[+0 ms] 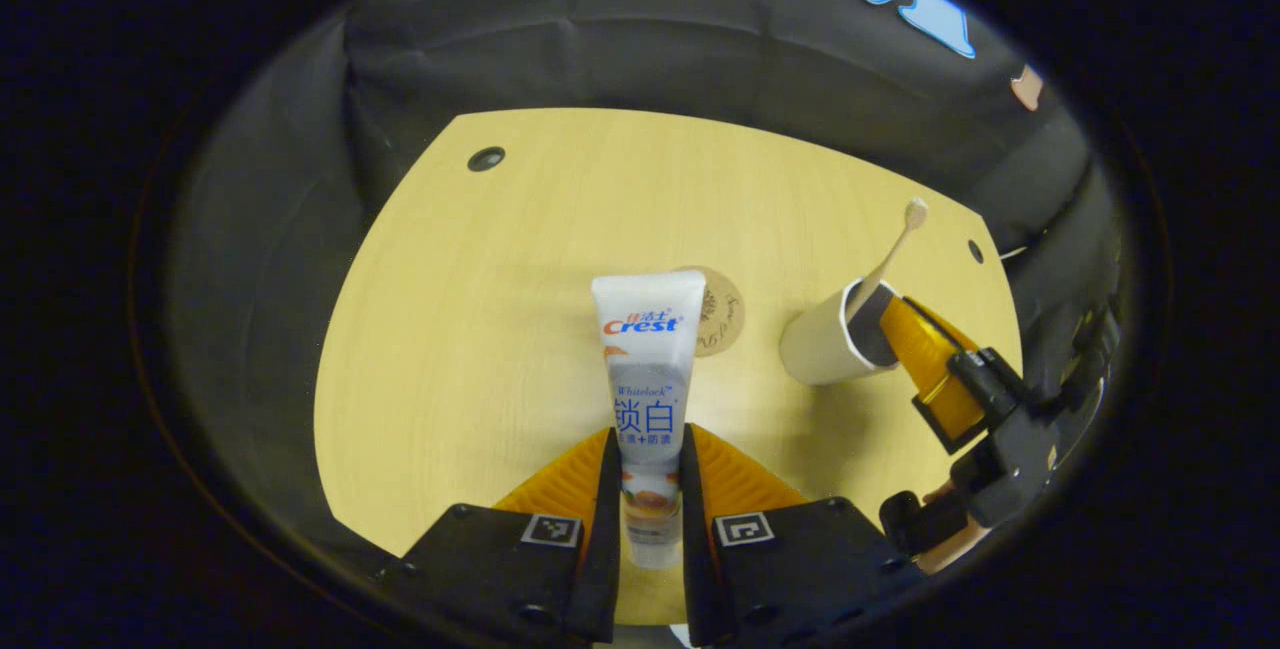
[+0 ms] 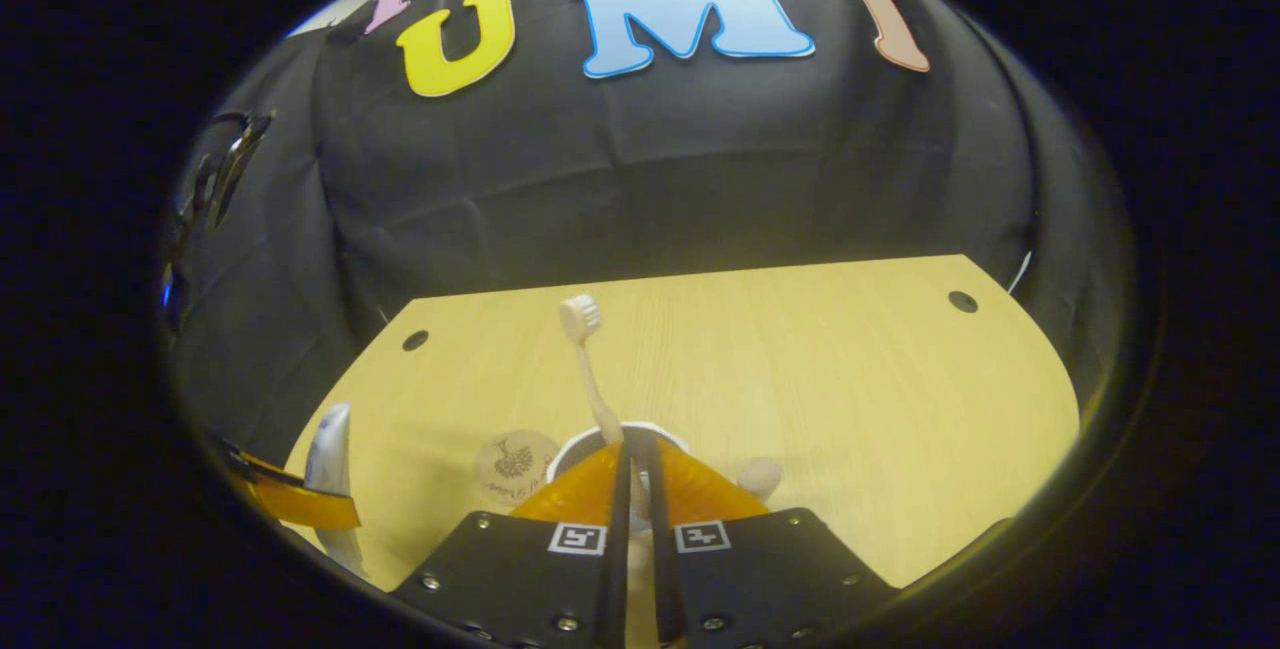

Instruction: Put the toothbrush and toothpaste on the desktop into the cup, then pick up the cup and place it on the coaster on the desktop.

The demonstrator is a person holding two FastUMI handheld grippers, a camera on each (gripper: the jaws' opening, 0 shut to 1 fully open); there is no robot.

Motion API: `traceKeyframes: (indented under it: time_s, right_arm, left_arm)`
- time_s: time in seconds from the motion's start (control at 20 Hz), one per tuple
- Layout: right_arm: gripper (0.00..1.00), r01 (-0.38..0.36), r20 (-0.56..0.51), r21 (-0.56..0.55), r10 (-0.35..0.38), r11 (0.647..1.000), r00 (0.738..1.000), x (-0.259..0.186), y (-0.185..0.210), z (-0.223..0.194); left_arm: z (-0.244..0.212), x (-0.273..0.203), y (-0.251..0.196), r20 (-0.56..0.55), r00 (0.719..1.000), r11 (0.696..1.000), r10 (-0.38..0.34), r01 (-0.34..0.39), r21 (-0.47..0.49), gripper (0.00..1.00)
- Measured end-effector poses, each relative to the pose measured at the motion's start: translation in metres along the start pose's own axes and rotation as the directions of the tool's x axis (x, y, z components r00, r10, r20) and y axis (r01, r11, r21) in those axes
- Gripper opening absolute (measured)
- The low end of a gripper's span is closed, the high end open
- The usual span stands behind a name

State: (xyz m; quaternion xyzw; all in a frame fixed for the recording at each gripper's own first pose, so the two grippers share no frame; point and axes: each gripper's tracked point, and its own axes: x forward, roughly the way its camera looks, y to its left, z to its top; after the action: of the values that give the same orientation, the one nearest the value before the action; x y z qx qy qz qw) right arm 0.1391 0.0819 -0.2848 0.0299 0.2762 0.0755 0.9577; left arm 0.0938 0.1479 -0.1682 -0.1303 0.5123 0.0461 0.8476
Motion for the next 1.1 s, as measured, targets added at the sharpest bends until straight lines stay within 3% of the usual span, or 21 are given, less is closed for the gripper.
traceKeyframes:
  time_s: [0.5,0.9,1.1]
  right_arm:
    - [0.11,0.061,-0.009,0.084,-0.061,0.995,0.998,-0.062,-0.042,-0.018]
    - [0.1,0.139,-0.034,0.151,-0.135,0.979,0.99,-0.095,-0.096,-0.029]
    - [0.1,0.175,-0.052,0.175,-0.169,0.969,0.984,-0.104,-0.124,-0.034]
  left_arm:
    - [0.075,-0.01,-0.091,0.089,0.985,0.988,-0.151,0.149,0.028,0.35]
    - [0.106,0.021,-0.165,0.099,0.971,0.975,-0.218,0.212,0.066,0.34]
    - [0.11,0.039,-0.179,0.117,0.969,0.974,-0.219,0.211,0.078,0.34]
